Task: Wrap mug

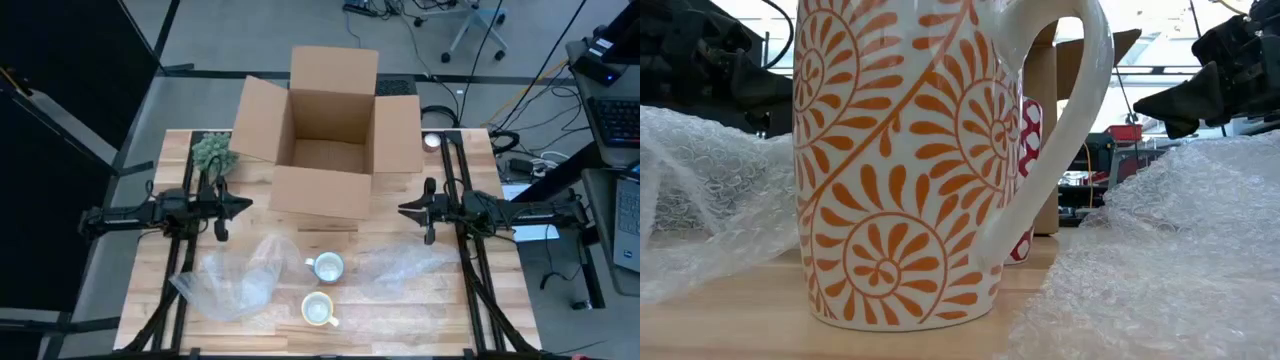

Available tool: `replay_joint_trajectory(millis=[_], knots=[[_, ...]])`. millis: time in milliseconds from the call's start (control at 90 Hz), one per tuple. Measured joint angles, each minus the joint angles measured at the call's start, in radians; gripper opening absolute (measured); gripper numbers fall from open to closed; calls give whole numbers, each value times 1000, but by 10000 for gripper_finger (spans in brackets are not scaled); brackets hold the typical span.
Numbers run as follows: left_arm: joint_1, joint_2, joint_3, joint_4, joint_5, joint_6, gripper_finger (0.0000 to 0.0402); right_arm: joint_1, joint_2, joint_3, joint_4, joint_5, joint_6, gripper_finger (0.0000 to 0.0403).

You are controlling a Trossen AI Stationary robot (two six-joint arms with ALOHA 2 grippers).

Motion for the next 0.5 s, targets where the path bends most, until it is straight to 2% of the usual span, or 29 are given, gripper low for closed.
replay_joint_trajectory(millis=[89, 167, 300, 433, 500], knots=[[-1, 0, 0, 10, 1, -25, 2, 0, 0, 0, 0, 0, 0, 45], [-1, 0, 0, 38, 15, -163, 2, 0, 0, 0, 0, 0, 0, 45], [-1, -1, 0, 87, -48, -332, 2, 0, 0, 0, 0, 0, 0, 45], [-1, 0, 2, 161, -52, -366, 2, 0, 0, 0, 0, 0, 0, 45], [-3, 1, 35, 151, 20, -357, 1, 0, 0, 0, 0, 0, 0, 45]])
